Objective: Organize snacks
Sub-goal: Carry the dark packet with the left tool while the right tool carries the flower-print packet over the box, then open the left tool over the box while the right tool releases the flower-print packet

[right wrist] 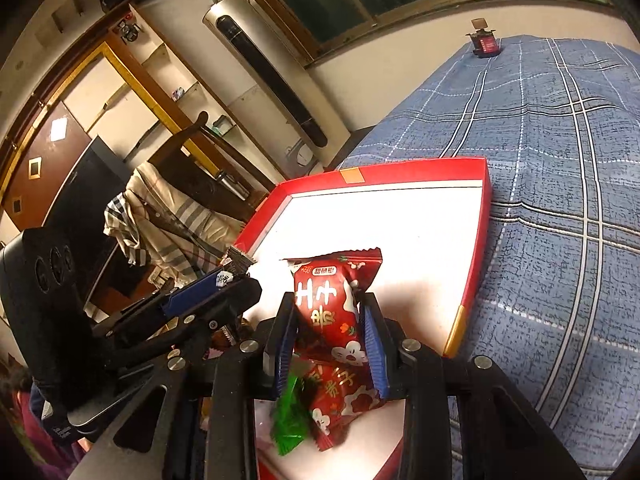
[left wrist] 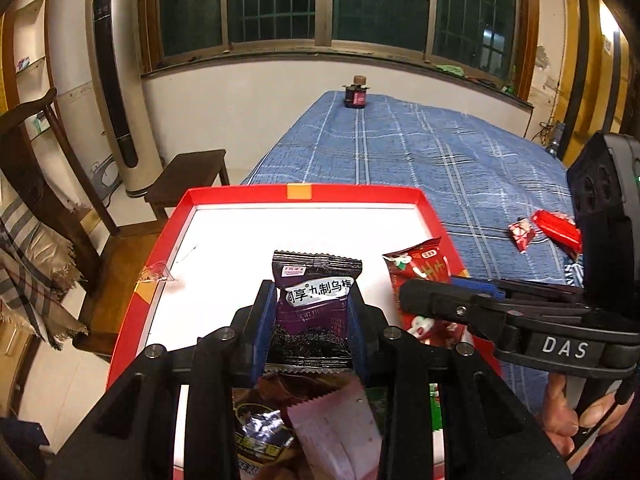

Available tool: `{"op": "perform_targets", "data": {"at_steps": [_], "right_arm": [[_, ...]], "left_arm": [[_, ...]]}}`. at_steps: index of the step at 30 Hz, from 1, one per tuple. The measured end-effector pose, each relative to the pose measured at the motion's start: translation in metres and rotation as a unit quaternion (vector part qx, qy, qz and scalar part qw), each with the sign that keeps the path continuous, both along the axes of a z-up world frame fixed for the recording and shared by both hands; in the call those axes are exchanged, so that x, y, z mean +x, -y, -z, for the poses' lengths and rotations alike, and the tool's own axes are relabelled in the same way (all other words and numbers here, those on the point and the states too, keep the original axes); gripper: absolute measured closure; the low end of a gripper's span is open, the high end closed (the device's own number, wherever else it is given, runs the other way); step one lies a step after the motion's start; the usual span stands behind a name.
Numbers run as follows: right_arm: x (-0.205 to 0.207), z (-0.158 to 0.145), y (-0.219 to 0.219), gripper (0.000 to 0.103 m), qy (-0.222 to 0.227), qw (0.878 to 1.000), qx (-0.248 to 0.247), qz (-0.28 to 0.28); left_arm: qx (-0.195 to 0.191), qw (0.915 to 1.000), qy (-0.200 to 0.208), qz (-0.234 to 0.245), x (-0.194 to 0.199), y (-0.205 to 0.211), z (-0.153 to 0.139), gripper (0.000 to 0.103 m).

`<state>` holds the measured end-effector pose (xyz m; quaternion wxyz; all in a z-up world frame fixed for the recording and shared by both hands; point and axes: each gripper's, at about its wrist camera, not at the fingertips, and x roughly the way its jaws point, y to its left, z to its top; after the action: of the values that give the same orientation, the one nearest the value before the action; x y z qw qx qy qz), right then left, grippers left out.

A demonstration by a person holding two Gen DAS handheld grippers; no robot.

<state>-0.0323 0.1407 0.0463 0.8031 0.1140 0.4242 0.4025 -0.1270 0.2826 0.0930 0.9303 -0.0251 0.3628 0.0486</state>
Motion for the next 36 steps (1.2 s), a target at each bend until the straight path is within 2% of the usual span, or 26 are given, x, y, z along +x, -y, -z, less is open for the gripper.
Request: {"op": "perform_targets", "data": {"at_steps": [9,10,11,12,13,15,16,17,28,30,32,35,36], "right_arm": [[0.002,0.008,0.003,0.068,0.014,1.000,0.000,-0.001],[0.002,0.009,0.005,0.068,0.015,1.000,0.003,0.000],[0.002,0.008,0.007,0.067,0.014,1.000,0.006,0.001],[0.003,0.007,0.012,0.064,0.012,1.000,0.011,0.005],[0.004,0.006,0.016,0.057,0.012,1.000,0.017,0.010],[0.007,0.002,0.025,0.051,0.013,0.999,0.033,0.019],[0.007,0.001,0.028,0.042,0.016,0.999,0.035,0.026],[0.008,0.000,0.031,0.042,0.017,0.999,0.039,0.030],[0.008,-0.002,0.040,0.041,0.020,0.998,0.050,0.038],[0.008,-0.003,0.043,0.033,0.029,0.997,0.040,0.055],[0.009,-0.004,0.047,0.032,0.033,0.997,0.042,0.064],[0.009,-0.008,0.052,0.032,0.048,0.994,0.047,0.084],[0.007,-0.011,0.055,0.032,0.053,0.993,0.051,0.091]], "left_arm": [[0.057,0.9967,-0.008,-0.057,0.002,-0.002,0.008,0.070],[0.063,0.9960,-0.009,-0.062,0.002,-0.002,0.009,0.064],[0.071,0.9948,-0.009,-0.072,0.002,-0.002,0.009,0.052],[0.081,0.9931,-0.008,-0.084,0.002,-0.003,0.009,0.047],[0.091,0.9911,-0.004,-0.097,0.001,-0.003,0.009,0.040],[0.112,0.9872,0.005,-0.113,-0.002,-0.002,0.008,0.040],[0.120,0.9857,0.007,-0.118,-0.002,-0.002,0.008,0.039],[0.126,0.9844,0.007,-0.123,-0.002,-0.001,0.008,0.039],[0.139,0.9773,0.011,-0.159,-0.020,0.001,0.003,0.033],[0.139,0.9759,0.019,-0.167,-0.029,0.002,-0.001,0.033],[0.138,0.9746,0.030,-0.173,-0.040,0.003,-0.006,0.033],[0.145,0.9743,0.044,-0.167,-0.055,0.010,-0.013,0.024],[0.149,0.9744,0.048,-0.161,-0.060,0.015,-0.015,0.024]]}}
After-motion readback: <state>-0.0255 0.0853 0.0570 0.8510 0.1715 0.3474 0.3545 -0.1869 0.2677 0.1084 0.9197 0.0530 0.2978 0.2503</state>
